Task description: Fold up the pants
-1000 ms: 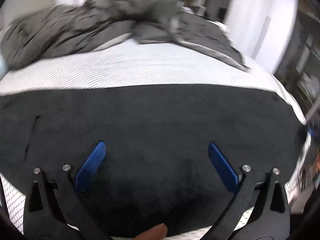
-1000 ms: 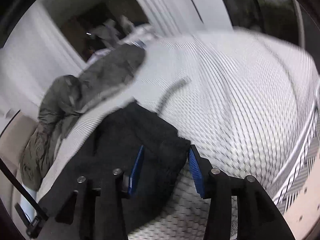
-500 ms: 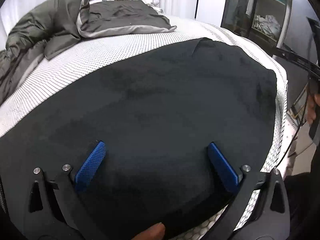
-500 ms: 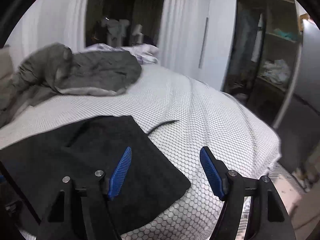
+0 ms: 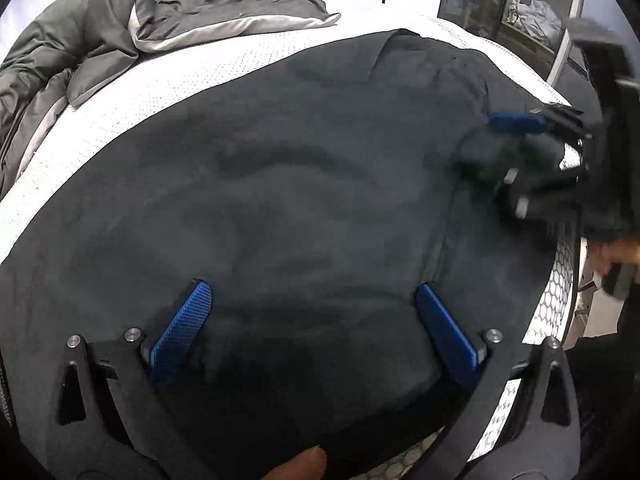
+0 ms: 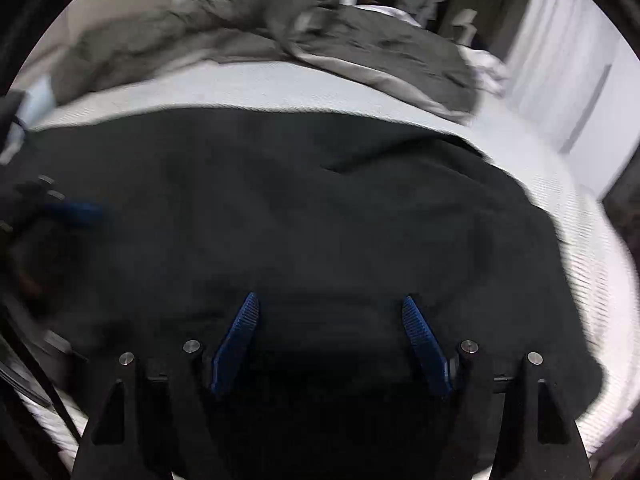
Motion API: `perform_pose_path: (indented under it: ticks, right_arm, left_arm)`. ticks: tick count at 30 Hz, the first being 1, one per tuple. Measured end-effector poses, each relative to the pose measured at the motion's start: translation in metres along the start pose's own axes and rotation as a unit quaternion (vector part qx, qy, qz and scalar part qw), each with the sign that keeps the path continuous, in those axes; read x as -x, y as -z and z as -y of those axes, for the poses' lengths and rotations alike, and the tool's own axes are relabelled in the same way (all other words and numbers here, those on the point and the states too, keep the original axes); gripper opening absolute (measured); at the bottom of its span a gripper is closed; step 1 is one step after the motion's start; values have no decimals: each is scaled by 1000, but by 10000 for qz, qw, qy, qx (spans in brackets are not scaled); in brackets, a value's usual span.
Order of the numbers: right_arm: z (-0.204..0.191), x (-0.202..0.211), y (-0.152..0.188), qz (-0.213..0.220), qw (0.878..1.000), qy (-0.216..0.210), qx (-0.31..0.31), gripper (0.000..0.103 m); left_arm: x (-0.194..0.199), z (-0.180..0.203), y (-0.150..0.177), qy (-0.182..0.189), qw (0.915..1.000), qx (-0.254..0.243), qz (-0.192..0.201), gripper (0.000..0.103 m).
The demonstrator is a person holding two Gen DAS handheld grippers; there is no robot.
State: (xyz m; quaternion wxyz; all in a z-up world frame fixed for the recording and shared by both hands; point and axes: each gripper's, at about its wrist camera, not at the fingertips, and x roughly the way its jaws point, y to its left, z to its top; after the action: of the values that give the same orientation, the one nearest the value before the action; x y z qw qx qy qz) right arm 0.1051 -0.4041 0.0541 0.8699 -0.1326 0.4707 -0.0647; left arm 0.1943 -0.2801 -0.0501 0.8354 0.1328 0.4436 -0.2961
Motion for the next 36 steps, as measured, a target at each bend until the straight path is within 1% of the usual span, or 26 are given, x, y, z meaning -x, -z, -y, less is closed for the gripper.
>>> perform_pose_path:
  ticks: [2,3,4,5,7,9,11,13,15,17,18,20,21,22,23,24,25,26,27,28,29,31,33,34,35,36]
  right_arm:
    - [31,5,13,25,9979,587,-258,76]
    - [44,7,16,6,9967,677,-453,77]
    - [56,5,20,-71,9926,993,-700,77]
    - [64,4,23,-112,9901,1129,-830,77]
    - [78,6,28,-83,9896,907,-1116,77]
    - [78,16,23,91,9891,913,-1152,77]
    - [66,27,12,369,9898,842,-1090,77]
    - [57,38,2,572,9914,571,-1032,78]
    - [45,35,-9,612,9926,217,-1026,80]
    - [35,20,-23,451,9939,-172,-993,80]
    - [31,7,-30,354,9948,-275,-914,80]
    - [18,-22,-43,76,9975,-239,-665,80]
    - [15,-32,-45,-83,9986,-143,-509,79]
    - [16,-41,-48,-198,9990,8,-394,79]
    - [22,-48,-51,-262,9987,203,-385,74]
    - [30,-47,-52,-288,9979,349,-456,67]
    - [44,-44,-52,-310,9968,341,-659,55]
    - [52,-44,-52,-345,9953,434,-789,55]
    - [61,-43,-51,-349,9923,799,-877,55]
    - [64,-43,-49,-328,9916,891,-874,55]
    - [63,-41,-47,-317,9923,814,-883,55]
    - [60,-36,-52,-258,9924,856,-851,55]
    - [51,-20,-52,-12,9945,494,-925,56]
    - [44,-14,-60,154,9952,207,-944,60]
    - [41,-21,-74,214,9954,59,-933,64]
    - [34,-24,-82,222,9958,-104,-886,66]
  left_arm:
    - [2,-3,3,19,10000,-1,18,103]
    - [3,-3,5,18,10000,-13,33,103]
    - [3,-3,6,11,10000,-20,52,103]
    - [4,-3,7,-1,10000,-26,66,103]
    - [6,-4,7,9,10000,-12,77,103]
    - [13,-7,4,86,9999,39,70,102]
    - [21,-8,0,171,9997,31,168,102]
    - [28,-9,-8,164,9994,9,319,102]
    - [24,-11,-21,-23,9994,-116,328,102]
    - [14,-12,-35,-290,9988,-223,310,102]
    - [8,-12,-42,-356,9986,-277,286,102]
    - [-10,-17,-51,-436,9983,-371,65,103]
    - [-19,-23,-53,-410,9984,-360,-109,103]
    - [-24,-26,-53,-306,9990,-301,-137,103]
    - [-25,-35,-52,-88,9998,-131,-78,103]
    - [-25,-41,-50,51,10000,-1,-77,103]
    - [-24,-44,-50,78,9999,21,-91,103]
    - [-23,-46,-49,73,9999,19,-77,103]
    - [-22,-48,-48,11,10000,12,-84,103]
    - [-21,-50,-48,-20,9999,3,-113,103]
    - [-20,-53,-48,-1,9999,15,-144,103]
    - [-13,-57,-51,-43,10000,47,-54,103]
    - [-6,-63,-57,-157,9998,40,149,103]
    - [-3,-69,-59,-184,9995,114,237,103]
    - [-3,-79,-62,-173,9991,275,281,103]
    - [-5,-87,-64,-196,9987,398,262,103]
